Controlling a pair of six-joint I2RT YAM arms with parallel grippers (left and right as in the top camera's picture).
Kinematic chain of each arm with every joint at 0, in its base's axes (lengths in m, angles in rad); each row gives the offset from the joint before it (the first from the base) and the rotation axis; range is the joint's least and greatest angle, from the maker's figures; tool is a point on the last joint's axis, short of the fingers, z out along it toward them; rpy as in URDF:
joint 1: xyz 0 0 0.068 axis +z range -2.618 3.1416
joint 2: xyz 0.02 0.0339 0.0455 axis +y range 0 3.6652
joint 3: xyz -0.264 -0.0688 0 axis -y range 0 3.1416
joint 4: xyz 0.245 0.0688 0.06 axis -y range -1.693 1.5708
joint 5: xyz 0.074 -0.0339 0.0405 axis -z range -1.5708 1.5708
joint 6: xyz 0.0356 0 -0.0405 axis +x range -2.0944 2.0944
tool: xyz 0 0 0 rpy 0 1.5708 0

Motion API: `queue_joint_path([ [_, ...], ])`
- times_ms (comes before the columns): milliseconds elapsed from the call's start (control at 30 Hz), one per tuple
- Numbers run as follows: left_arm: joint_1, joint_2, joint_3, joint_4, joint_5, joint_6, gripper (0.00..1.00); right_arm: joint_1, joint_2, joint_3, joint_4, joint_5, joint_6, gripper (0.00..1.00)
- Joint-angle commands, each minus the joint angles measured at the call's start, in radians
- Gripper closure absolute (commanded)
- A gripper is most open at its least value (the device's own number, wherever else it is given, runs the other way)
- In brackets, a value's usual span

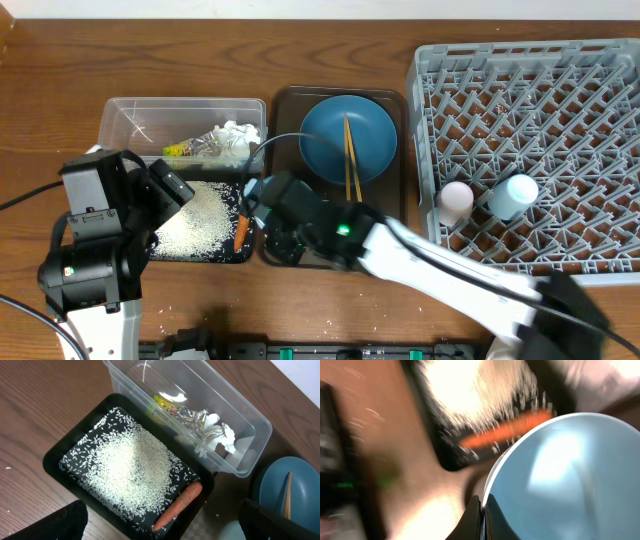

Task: Sort waste into correct bins and load items into the dishwasher rack
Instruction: 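Lift the light-blue bowl and carry it right over the rack, then lower the light-blue bowl into the back of the rack and release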

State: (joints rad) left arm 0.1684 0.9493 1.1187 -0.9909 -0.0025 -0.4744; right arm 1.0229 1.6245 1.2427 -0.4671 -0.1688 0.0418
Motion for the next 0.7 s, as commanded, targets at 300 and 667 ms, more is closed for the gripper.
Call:
queue_joint_path([
  [300,0.005,0.004,0.005,-0.003,-0.001,-0.002,0.02,-0.566,-0.543,0.027,-0.037,-0.304,-0.029,0.99],
  [667,0.005,0.004,0.005,-0.003,-0.001,-0.002,0.01,-1.264,-0.473,0.027,-0.013,-1.096,0.01,0.99],
])
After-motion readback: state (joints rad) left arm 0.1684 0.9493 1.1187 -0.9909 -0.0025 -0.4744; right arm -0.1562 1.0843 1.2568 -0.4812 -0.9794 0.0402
